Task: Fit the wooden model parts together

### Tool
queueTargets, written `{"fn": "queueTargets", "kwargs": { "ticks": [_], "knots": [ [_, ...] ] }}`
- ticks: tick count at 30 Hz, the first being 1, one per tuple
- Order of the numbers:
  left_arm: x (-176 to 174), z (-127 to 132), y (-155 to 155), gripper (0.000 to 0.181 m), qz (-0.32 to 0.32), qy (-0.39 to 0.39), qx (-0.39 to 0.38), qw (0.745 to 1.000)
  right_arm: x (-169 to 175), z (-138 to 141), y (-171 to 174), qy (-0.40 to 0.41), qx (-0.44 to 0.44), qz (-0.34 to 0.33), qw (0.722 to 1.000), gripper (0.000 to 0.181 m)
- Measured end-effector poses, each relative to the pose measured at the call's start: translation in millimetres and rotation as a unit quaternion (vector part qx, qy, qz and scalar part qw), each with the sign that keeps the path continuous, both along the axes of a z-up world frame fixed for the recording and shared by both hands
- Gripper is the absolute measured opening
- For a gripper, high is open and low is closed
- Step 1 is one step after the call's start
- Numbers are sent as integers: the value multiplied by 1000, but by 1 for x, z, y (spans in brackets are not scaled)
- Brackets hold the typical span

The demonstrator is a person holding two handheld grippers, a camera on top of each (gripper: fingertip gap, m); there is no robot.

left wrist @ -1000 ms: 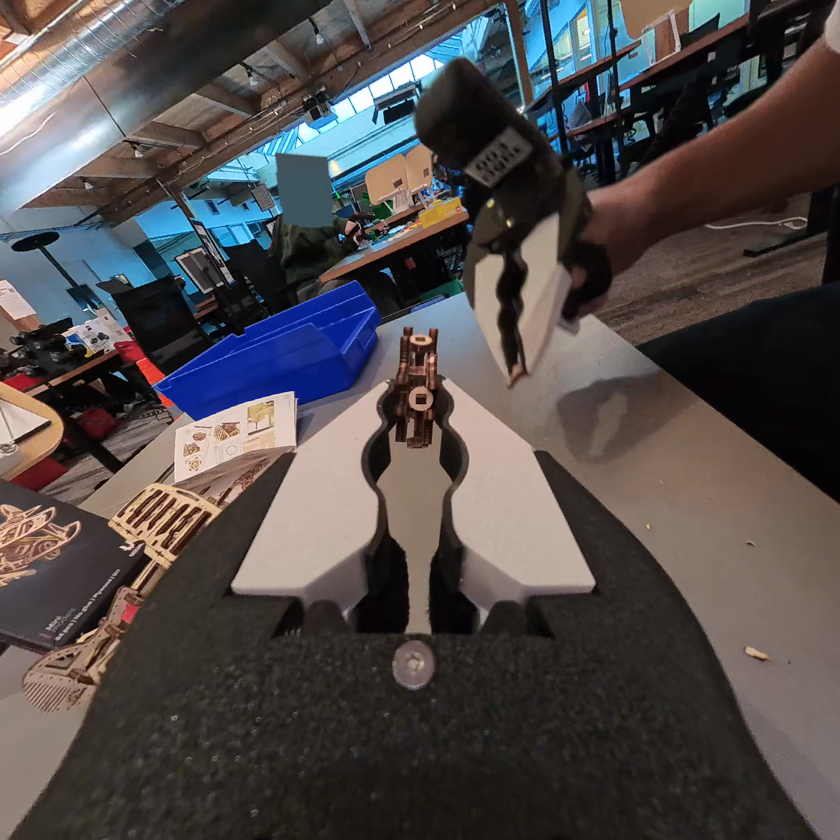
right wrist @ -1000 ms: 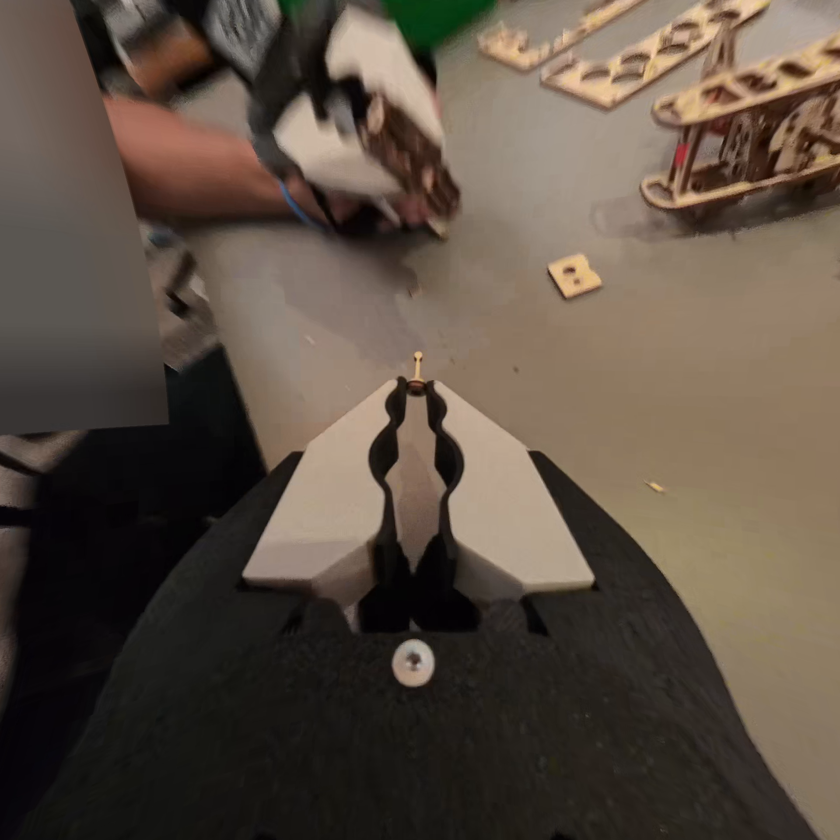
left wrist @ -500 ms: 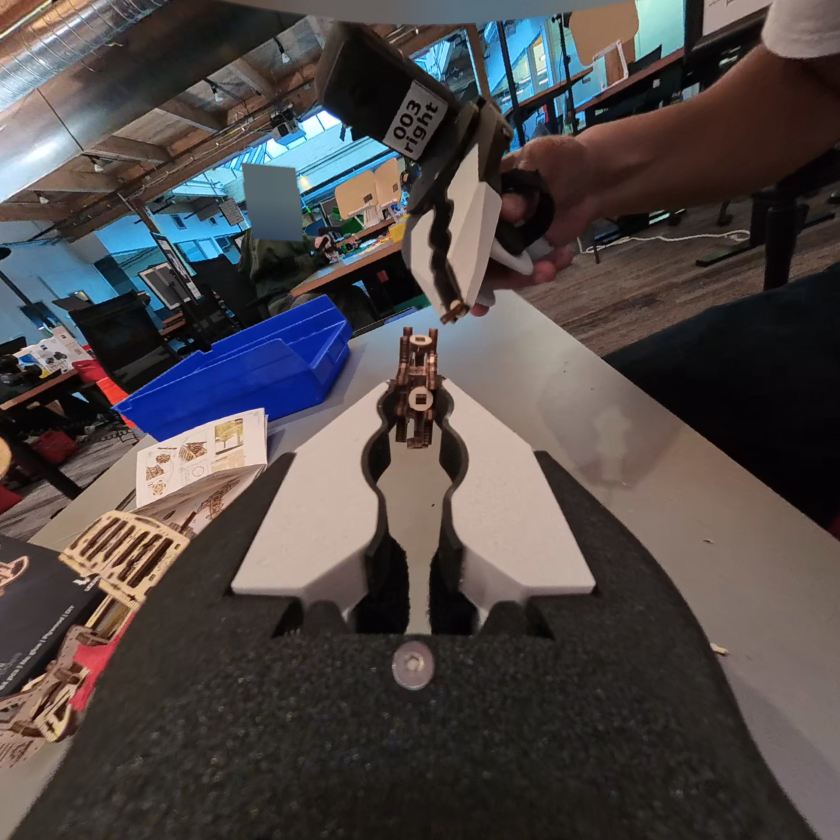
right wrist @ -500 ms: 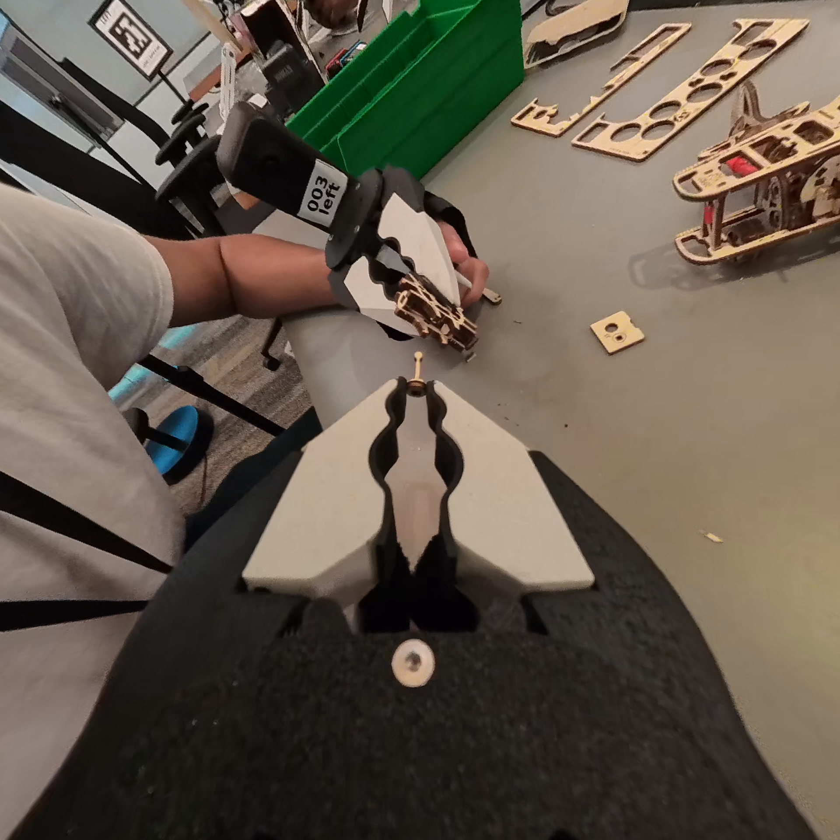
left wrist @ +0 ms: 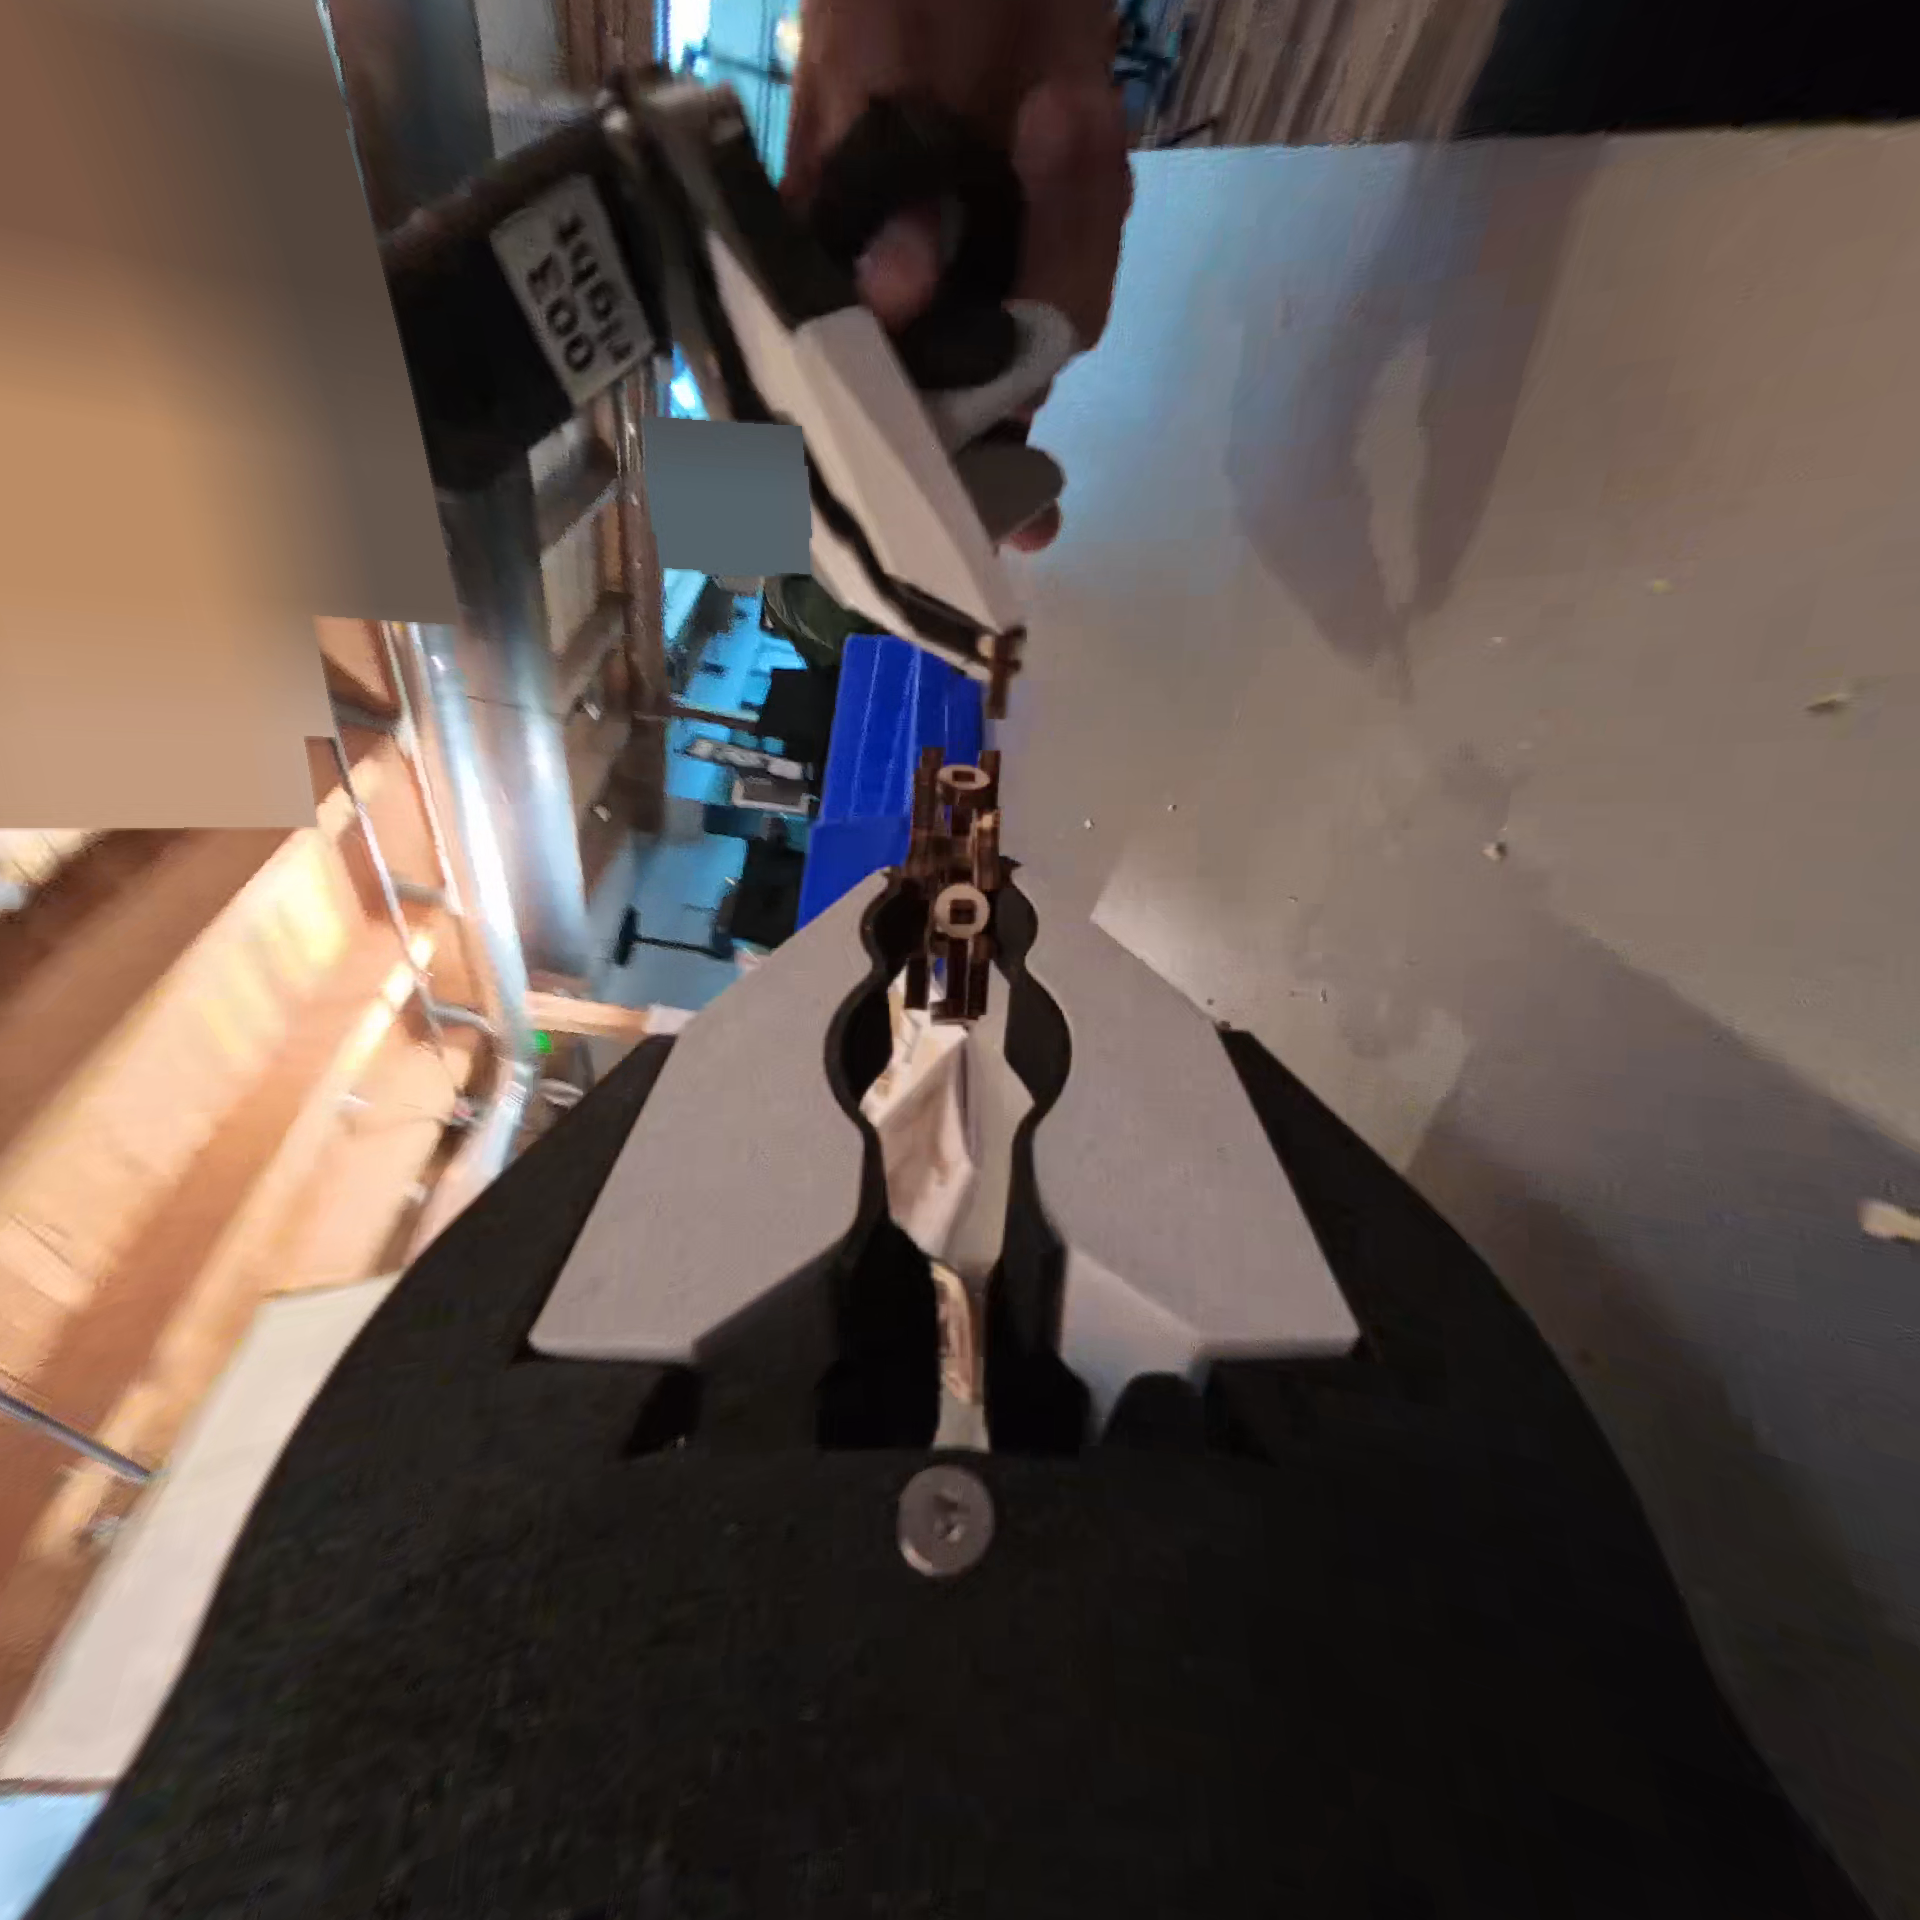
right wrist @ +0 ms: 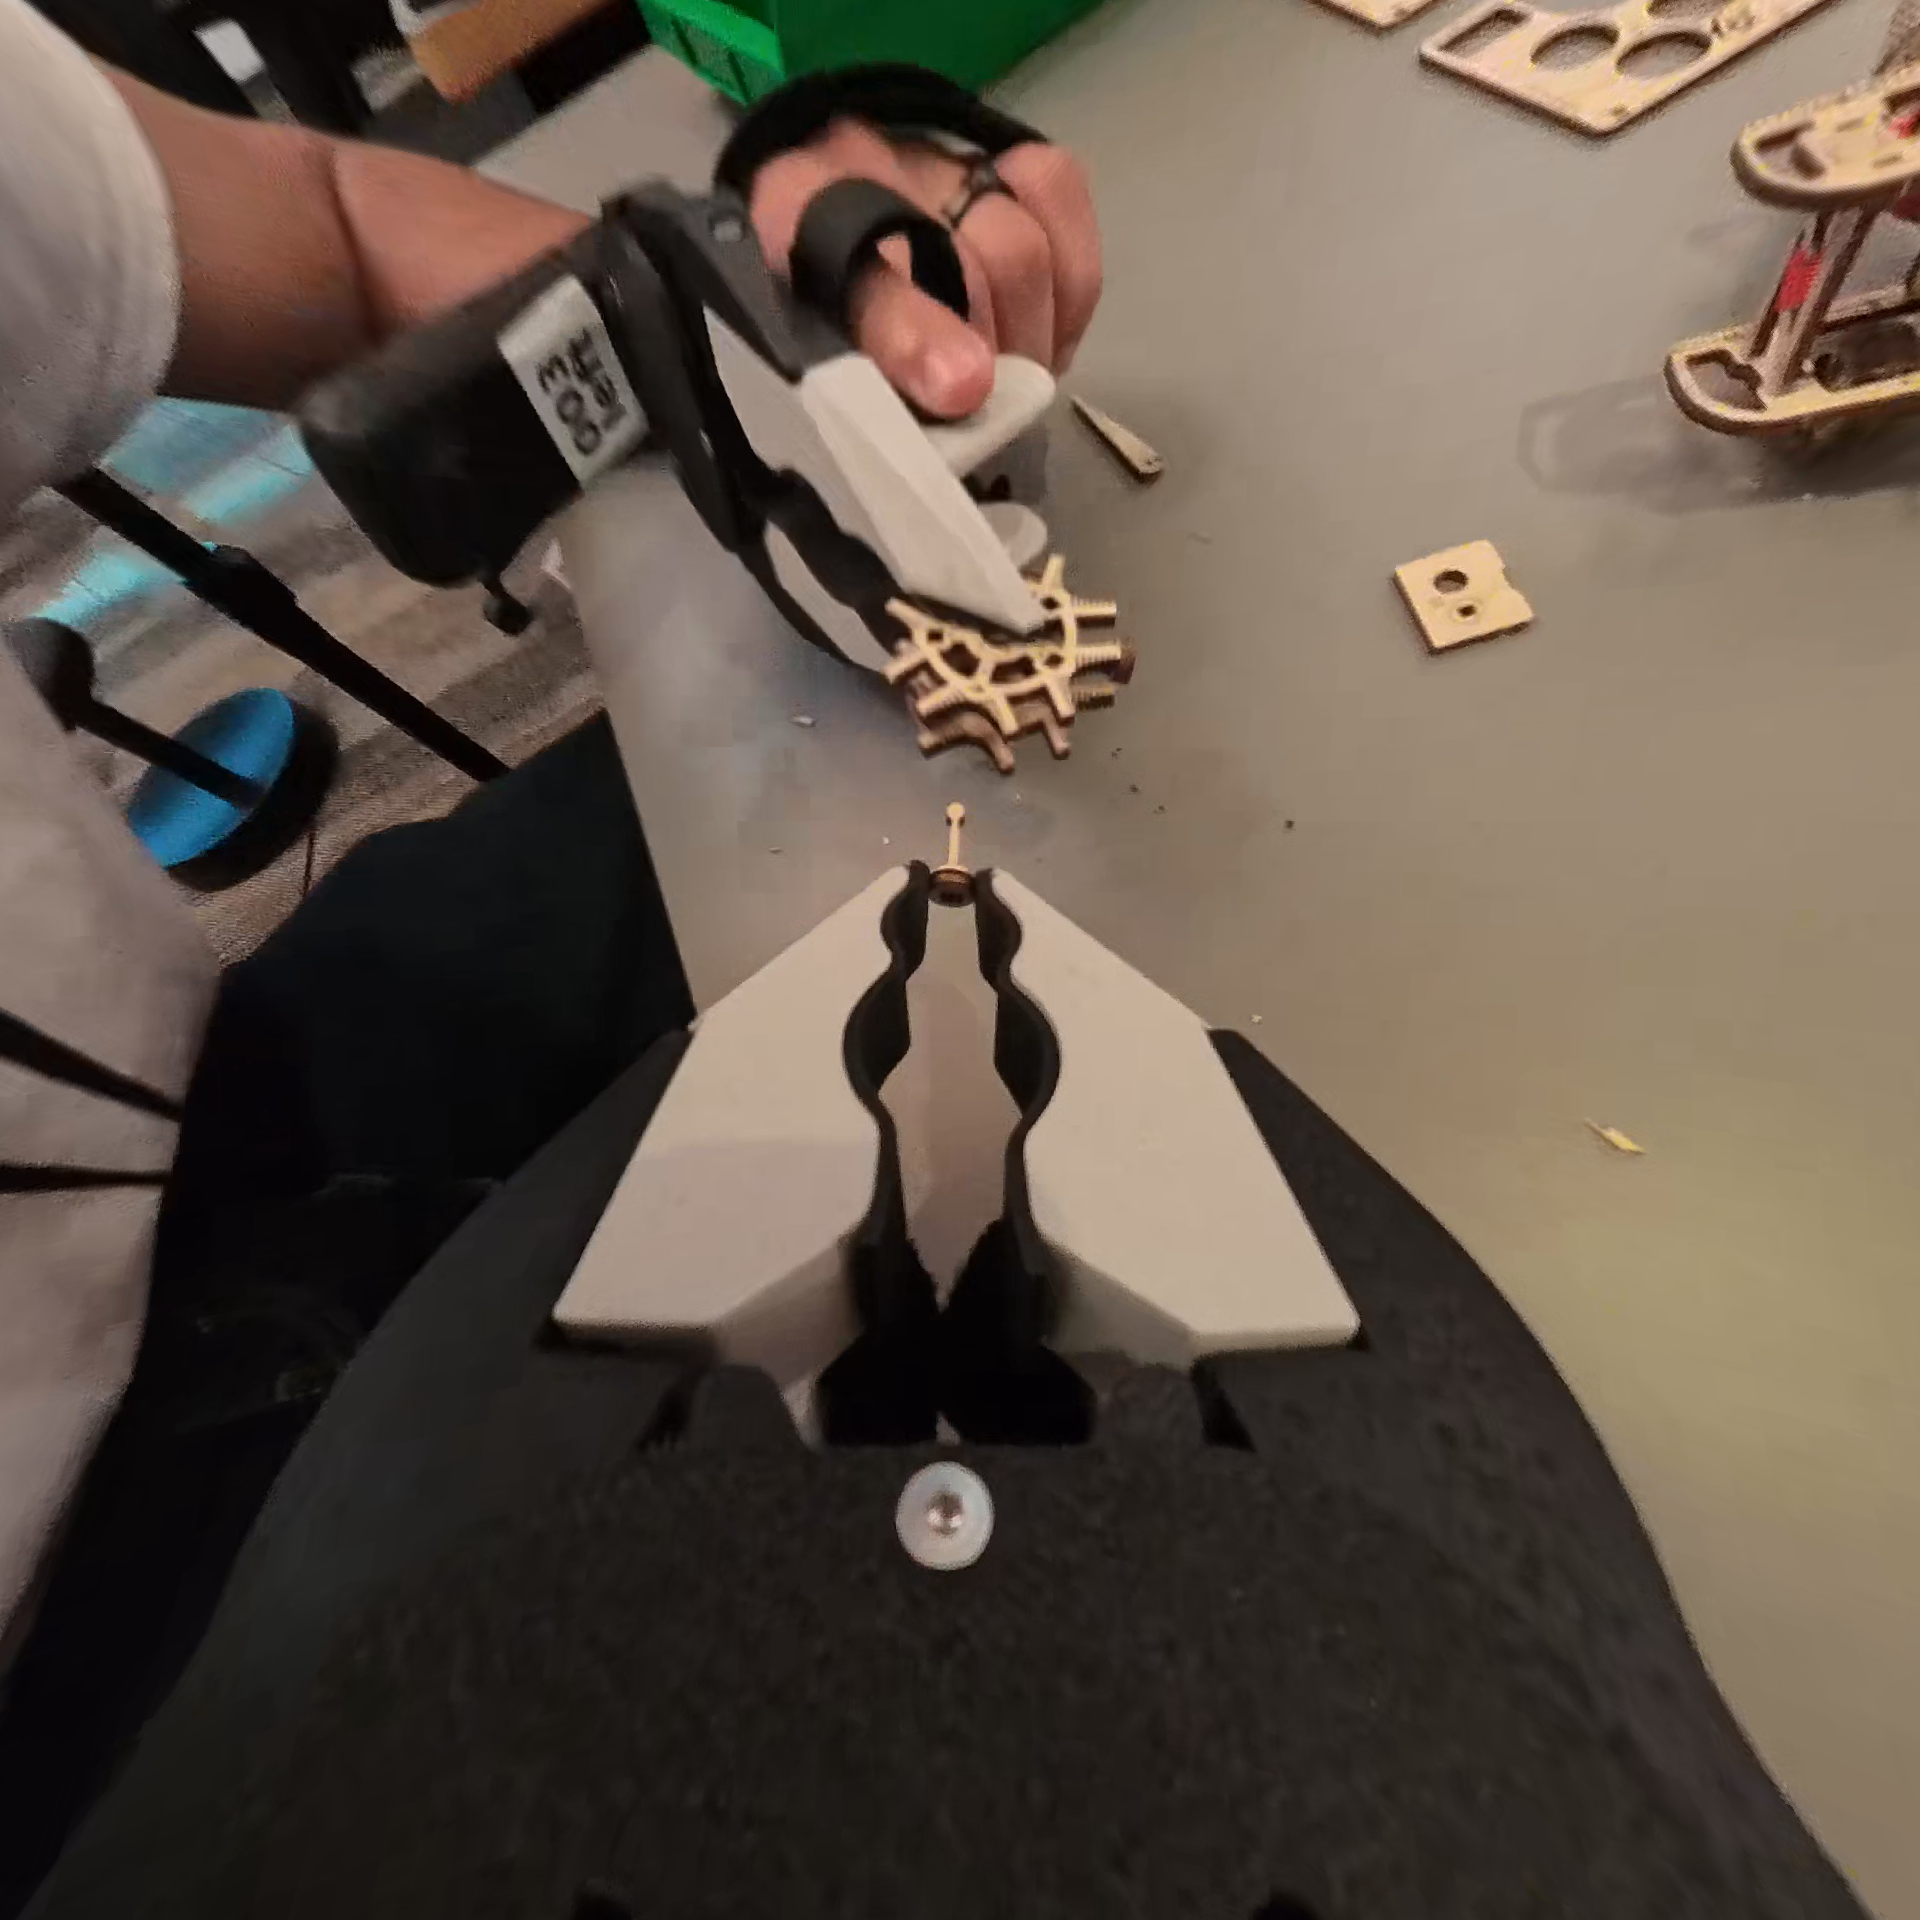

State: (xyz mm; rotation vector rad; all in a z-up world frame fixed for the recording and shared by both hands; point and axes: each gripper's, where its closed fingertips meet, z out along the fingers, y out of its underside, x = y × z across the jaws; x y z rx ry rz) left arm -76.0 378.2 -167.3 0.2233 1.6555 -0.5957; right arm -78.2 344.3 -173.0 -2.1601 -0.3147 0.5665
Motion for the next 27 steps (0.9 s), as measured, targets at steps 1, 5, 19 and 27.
{"fn": "queueTargets", "kwargs": {
  "ticks": [1, 5, 19, 27],
  "knots": [
    [-2, -1, -3, 12, -4, -19, 25, 1000, 0, 1, -3, -4, 11, 7, 1000, 7],
    [-7, -4, -11, 12, -5, -25, 52, 998, 14, -32, -14, -107, -5, 20, 994, 7],
    [-17, -14, -27, 13, -27, -45, 93, 994, -16, -4, -1, -43, 138, 39, 989, 75],
    [-30, -5, -39, 13, -71, -15, 25, 997, -32, 4, 8, -4, 157, 55, 986, 59]
  ]
}}
